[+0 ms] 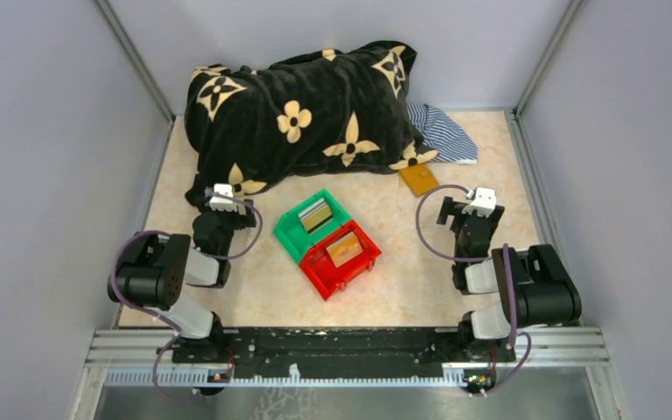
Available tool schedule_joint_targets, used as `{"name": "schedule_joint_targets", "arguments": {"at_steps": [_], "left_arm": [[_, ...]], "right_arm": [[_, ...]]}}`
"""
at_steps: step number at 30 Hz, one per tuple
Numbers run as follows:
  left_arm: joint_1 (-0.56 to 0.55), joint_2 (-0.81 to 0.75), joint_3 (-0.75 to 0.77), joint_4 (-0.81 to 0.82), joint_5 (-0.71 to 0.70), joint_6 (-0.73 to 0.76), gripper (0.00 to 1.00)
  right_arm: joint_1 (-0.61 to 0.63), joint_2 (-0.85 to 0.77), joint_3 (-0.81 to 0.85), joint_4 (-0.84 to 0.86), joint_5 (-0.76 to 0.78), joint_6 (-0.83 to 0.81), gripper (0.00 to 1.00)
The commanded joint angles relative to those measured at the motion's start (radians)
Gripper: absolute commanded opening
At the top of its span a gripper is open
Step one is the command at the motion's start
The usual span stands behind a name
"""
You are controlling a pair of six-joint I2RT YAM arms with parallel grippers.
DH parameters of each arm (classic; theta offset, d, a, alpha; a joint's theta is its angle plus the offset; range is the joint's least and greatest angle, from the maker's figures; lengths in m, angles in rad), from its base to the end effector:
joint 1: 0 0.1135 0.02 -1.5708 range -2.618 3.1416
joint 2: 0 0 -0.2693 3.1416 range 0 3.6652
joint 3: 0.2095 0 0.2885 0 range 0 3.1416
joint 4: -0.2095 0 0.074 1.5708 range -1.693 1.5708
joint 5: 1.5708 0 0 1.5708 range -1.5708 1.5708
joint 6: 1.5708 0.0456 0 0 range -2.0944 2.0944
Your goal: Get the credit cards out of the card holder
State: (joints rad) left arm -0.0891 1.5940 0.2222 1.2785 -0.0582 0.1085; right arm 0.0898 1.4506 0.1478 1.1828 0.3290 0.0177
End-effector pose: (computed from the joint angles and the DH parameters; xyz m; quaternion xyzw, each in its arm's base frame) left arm 0.2591 -0.0205 0.1068 0.0534 0.7373 0.0280 0.6728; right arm 0.2370 0.0065 0.1106 0.0820 0.7416 -0.0872 0.6601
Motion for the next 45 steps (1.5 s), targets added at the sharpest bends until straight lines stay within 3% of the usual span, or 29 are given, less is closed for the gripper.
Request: {"name": "schedule_joint_targets", "arguments": {"at_steps": [1,10,11,13,15,18,20,22,26,29,32,34,36,37,42,45], "left_arm": [[0.005,-0.002,0.012,0.016,0.017,-0.005,1.00],[0.005,-0.007,0.017,0.007,-0.012,-0.009,1.00],[0.003,-0.023,0.020,-0.018,-0.046,-0.019,1.00],[0.002,-0.113,0.045,-0.142,-0.094,-0.039,1.00],[0.003,-0.232,0.063,-0.250,-0.092,-0.044,1.00],[0.002,-0.417,0.004,-0.211,-0.013,-0.065,1.00],[-0.001,-0.557,0.012,-0.319,0.019,-0.135,1.00],[-0.010,-0.659,0.079,-0.500,0.055,-0.214,1.00],[-0.040,-0.748,0.220,-0.760,0.115,-0.440,1.00],[-0.085,-0.742,0.265,-0.797,0.199,-0.460,1.00],[-0.132,-0.678,0.342,-0.911,0.188,-0.478,1.00],[-0.141,-0.612,0.376,-0.958,0.202,-0.506,1.00],[-0.141,-0.545,0.394,-0.961,0.229,-0.505,1.00],[-0.141,-0.535,0.401,-0.971,0.240,-0.501,0.99],[-0.143,-0.540,0.390,-0.971,0.218,-0.494,0.91],[-0.145,-0.528,0.395,-0.986,0.218,-0.502,0.85]], "right_arm": [[0.005,-0.002,0.024,0.058,0.002,-0.004,0.99],[0.001,-0.035,0.033,0.019,-0.026,-0.011,0.99],[0.005,-0.087,0.045,-0.048,-0.037,-0.021,0.99],[0.032,-0.219,0.139,-0.340,-0.055,-0.042,0.99],[0.037,-0.317,0.258,-0.579,-0.078,0.104,0.99],[0.042,-0.373,0.473,-0.887,-0.424,0.122,0.99],[0.078,-0.338,0.644,-1.091,-0.556,0.113,0.99],[0.130,-0.301,0.761,-1.237,-0.505,0.108,0.99],[0.269,-0.238,0.856,-1.329,-0.352,0.102,0.99],[0.415,-0.180,0.888,-1.339,-0.182,0.097,0.99],[0.499,-0.128,0.885,-1.315,-0.236,0.156,0.97],[0.540,-0.107,0.847,-1.255,-0.288,0.199,0.76],[0.587,-0.085,0.835,-1.249,-0.274,0.238,0.34],[0.611,-0.074,0.837,-1.259,-0.268,0.246,0.23],[0.744,-0.075,0.804,-1.270,-0.181,0.254,0.02],[0.754,-0.058,0.770,-1.258,-0.267,0.304,0.00]]}}
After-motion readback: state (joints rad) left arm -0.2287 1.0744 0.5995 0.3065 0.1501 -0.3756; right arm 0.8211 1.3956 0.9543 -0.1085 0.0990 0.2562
